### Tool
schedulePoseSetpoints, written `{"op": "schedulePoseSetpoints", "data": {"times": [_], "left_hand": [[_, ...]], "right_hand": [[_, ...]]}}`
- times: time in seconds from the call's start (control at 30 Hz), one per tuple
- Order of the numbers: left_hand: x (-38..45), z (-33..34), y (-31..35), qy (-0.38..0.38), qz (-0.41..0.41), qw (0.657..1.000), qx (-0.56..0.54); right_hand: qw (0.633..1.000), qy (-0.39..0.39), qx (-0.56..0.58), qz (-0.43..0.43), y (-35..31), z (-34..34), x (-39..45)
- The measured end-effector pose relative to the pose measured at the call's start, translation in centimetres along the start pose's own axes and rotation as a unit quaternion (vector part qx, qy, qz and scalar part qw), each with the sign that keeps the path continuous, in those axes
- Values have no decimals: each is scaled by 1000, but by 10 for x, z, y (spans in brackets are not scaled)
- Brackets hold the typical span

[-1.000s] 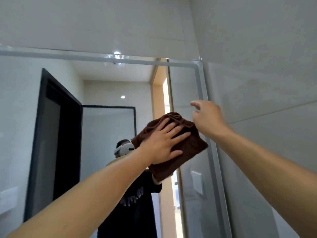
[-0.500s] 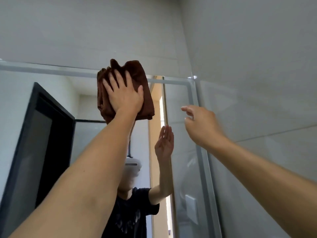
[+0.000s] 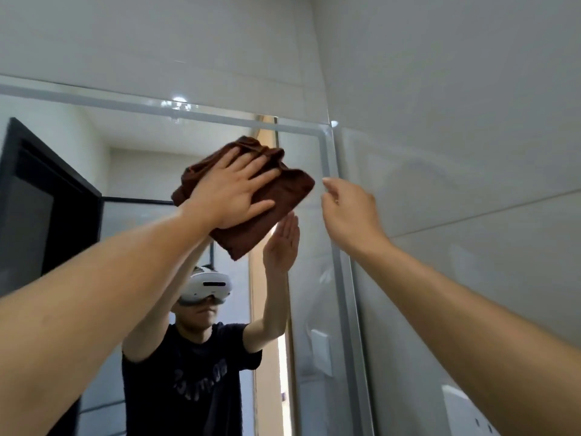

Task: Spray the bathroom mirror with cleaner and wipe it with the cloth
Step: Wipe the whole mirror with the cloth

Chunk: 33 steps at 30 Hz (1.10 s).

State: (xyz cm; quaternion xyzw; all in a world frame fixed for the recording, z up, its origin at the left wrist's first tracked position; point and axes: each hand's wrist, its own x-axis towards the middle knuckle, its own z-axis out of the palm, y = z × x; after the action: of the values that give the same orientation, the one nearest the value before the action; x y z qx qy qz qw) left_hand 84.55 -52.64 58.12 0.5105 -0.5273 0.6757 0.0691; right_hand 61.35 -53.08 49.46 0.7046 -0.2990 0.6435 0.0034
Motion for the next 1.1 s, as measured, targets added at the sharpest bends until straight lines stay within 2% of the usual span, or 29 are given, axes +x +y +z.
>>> {"op": "schedulePoseSetpoints", "data": {"times": [0.1,0.17,0.2,0.27,0.37,0.43,0.5,0.57,0.63,0.7,0.77,0.83,0.97,1.1], "left_hand": [[37,0,-3,6,-209,978,-6],[54,-2,25,9,-293,956,-26],[57,-2,43,18,-305,951,-38],[49,2,80,34,-243,968,-51],[16,6,125,3,-14,997,-79],[9,7,123,-24,117,990,-71],[29,5,97,-14,164,985,-44],[62,4,66,12,93,995,-18],[97,0,41,14,-39,999,-12],[124,-3,37,10,-141,990,-26],[142,-6,50,13,-200,979,-40],[149,-7,68,14,-211,976,-49],[138,-8,99,7,-149,985,-89],[110,-5,99,16,-119,990,-75]], "right_hand": [[1000,-3,-8,-10,8,-7,-1],[1000,3,-28,-11,16,-14,0],[999,7,-45,-10,20,-18,1],[997,19,-73,-7,26,-26,4],[996,41,-85,5,31,-37,6],[995,52,-85,13,31,-45,9],[995,54,-83,14,29,-52,13],[995,55,-85,10,26,-58,18],[995,51,-79,16,26,-63,21],[996,45,-69,26,29,-65,22],[997,42,-63,33,32,-64,23],[997,42,-52,40,33,-59,24],[997,53,-29,52,33,-44,21],[997,63,0,45,22,-17,11]]}}
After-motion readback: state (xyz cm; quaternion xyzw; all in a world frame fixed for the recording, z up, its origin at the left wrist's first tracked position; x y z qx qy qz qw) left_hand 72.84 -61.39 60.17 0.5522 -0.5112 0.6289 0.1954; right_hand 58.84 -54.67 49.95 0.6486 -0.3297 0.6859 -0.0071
